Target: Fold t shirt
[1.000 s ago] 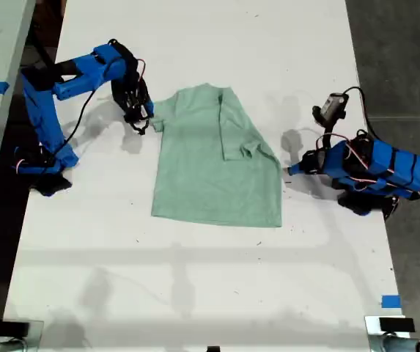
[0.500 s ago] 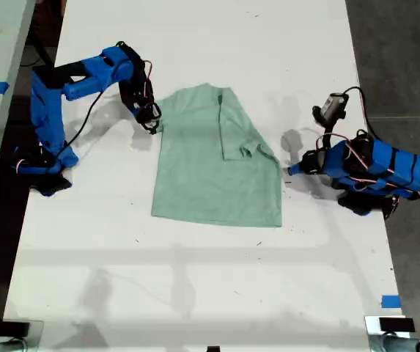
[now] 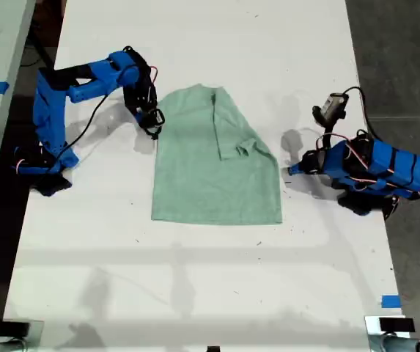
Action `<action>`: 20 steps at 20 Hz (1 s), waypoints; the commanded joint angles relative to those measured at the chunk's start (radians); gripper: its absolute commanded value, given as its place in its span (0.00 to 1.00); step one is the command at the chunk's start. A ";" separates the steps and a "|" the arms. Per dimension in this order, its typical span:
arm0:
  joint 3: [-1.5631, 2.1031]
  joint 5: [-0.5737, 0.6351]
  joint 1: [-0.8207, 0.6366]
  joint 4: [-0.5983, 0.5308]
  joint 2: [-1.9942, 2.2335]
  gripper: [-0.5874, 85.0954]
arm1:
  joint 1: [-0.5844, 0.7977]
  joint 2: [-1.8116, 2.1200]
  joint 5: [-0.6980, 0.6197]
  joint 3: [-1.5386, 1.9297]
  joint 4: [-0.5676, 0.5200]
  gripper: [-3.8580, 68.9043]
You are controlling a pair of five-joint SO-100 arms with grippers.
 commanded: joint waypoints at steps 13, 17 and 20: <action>-0.264 -0.063 0.160 0.075 0.291 0.08 | -0.009 0.006 -0.009 0.041 -0.026 0.08; 0.146 -0.086 -0.060 -0.005 0.469 0.18 | -0.011 0.006 -0.009 0.041 -0.026 0.08; 0.333 -0.011 -0.117 -0.155 0.476 0.18 | -0.011 0.006 -0.009 0.041 -0.026 0.08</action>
